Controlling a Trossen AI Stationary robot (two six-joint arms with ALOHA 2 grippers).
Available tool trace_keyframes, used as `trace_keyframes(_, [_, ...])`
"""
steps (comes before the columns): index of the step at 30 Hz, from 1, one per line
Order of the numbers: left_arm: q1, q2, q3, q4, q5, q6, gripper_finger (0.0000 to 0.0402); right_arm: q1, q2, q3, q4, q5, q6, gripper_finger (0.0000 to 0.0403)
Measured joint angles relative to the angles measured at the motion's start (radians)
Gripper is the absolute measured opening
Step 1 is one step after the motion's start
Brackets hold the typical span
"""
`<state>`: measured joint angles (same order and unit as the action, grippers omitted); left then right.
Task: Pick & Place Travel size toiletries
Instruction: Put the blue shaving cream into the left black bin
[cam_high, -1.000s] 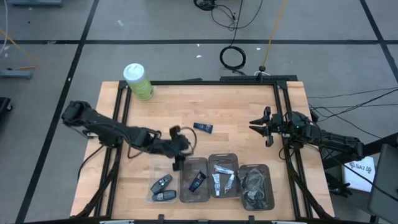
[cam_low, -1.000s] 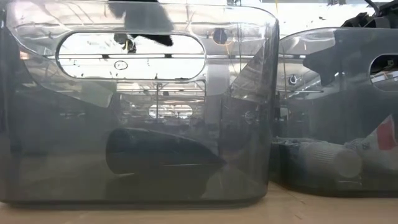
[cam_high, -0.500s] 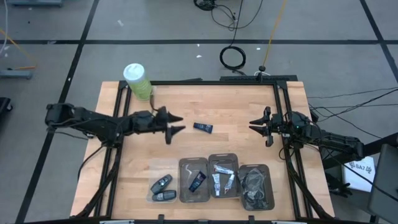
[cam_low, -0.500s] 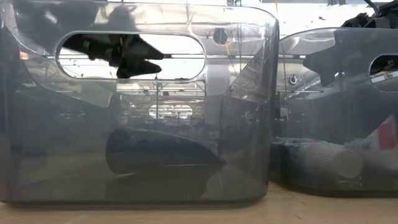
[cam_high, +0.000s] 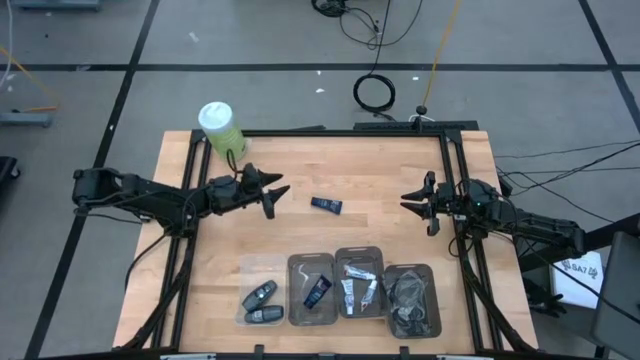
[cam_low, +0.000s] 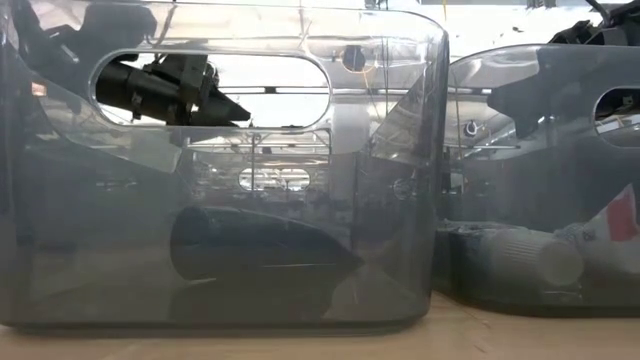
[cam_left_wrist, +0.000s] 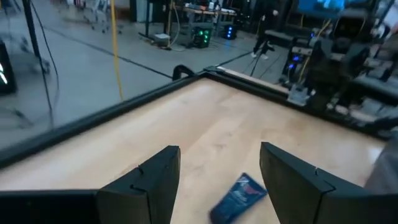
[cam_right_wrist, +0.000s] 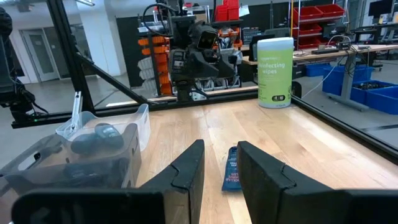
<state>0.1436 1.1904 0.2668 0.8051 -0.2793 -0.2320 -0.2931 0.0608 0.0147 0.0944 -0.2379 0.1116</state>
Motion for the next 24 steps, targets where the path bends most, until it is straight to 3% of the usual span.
trace_keyframes(3, [-0.002, 0.000, 0.000, 0.000, 0.000, 0.054, 0.0218, 0.000, 0.000, 0.000, 0.000, 0.000, 0.000, 0.0084])
trace_keyframes(9, [-0.008, 0.015, 0.001, 0.014, -0.001, -0.003, 0.0218, 0.000, 0.000, 0.000, 0.000, 0.000, 0.000, 0.0084])
trace_keyframes(13, [0.018, 0.016, 0.001, 0.017, -0.062, -0.138, 0.0219, 0.000, 0.000, 0.000, 0.000, 0.000, 0.000, 0.0085])
trace_keyframes(17, [0.028, 0.021, 0.004, 0.002, 0.024, -0.173, 0.0238, 0.000, 0.000, 0.000, 0.000, 0.000, 0.000, 0.0084])
trace_keyframes(20, [0.024, 0.023, 0.062, -0.114, 0.065, -0.195, 0.0267, 0.000, 0.000, 0.000, 0.000, 0.000, 0.000, 0.0084])
trace_keyframes(24, [0.012, 0.040, 0.241, -0.455, 0.078, -0.144, 0.0302, 0.000, 0.000, 0.000, 0.000, 0.000, 0.000, 0.0084])
